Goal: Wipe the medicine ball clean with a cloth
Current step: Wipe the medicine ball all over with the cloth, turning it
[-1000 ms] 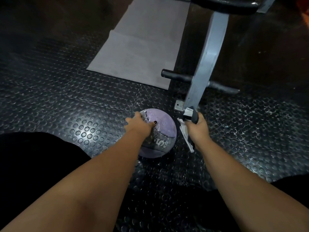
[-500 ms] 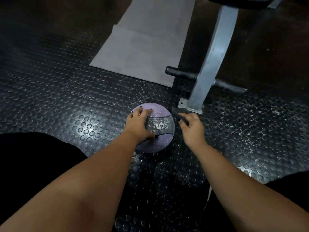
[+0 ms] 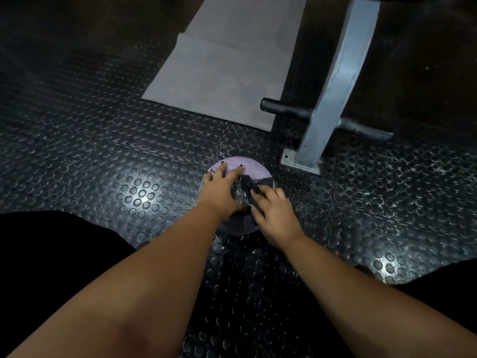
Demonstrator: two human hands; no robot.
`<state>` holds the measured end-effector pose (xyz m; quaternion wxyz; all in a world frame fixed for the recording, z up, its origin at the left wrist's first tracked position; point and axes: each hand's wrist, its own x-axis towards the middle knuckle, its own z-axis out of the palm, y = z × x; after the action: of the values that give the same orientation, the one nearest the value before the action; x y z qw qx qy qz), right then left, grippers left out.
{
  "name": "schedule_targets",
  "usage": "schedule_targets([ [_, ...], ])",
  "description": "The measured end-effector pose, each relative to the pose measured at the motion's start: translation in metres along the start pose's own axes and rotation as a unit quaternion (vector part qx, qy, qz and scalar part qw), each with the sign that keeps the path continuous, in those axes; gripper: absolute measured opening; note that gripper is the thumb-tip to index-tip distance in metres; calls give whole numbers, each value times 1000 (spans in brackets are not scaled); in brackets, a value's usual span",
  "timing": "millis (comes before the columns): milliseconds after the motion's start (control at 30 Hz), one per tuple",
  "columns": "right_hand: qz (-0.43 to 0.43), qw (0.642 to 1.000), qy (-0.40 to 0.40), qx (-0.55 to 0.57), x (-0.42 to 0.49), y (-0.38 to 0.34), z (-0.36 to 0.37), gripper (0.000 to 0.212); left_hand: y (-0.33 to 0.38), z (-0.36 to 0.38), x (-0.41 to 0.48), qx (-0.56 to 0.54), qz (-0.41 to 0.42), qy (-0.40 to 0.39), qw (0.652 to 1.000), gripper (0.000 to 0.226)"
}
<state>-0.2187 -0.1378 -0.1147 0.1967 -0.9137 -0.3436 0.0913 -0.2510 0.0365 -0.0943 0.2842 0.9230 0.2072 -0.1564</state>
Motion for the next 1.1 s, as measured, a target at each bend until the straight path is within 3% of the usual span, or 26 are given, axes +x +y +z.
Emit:
schedule_targets([
  [167,-51,999,7,18,-2,11,0,36,-3,2,-3,3,2,-1,1000,106],
  [433,56,994,63,73,15,5,2,45,0,6,-2,-19,-14,11,1000,104],
  [567,142,987,42,64,33,10,4,45,3,8,-4,-5,-24,12,1000,105],
  [933,-2,996,63,70,0,0,8,34,8,2,5,-12,-38,-7,999,105],
  [1100,90,984,115,103,25,17,4,27,9,8,0,10,-32,-1,999,108],
])
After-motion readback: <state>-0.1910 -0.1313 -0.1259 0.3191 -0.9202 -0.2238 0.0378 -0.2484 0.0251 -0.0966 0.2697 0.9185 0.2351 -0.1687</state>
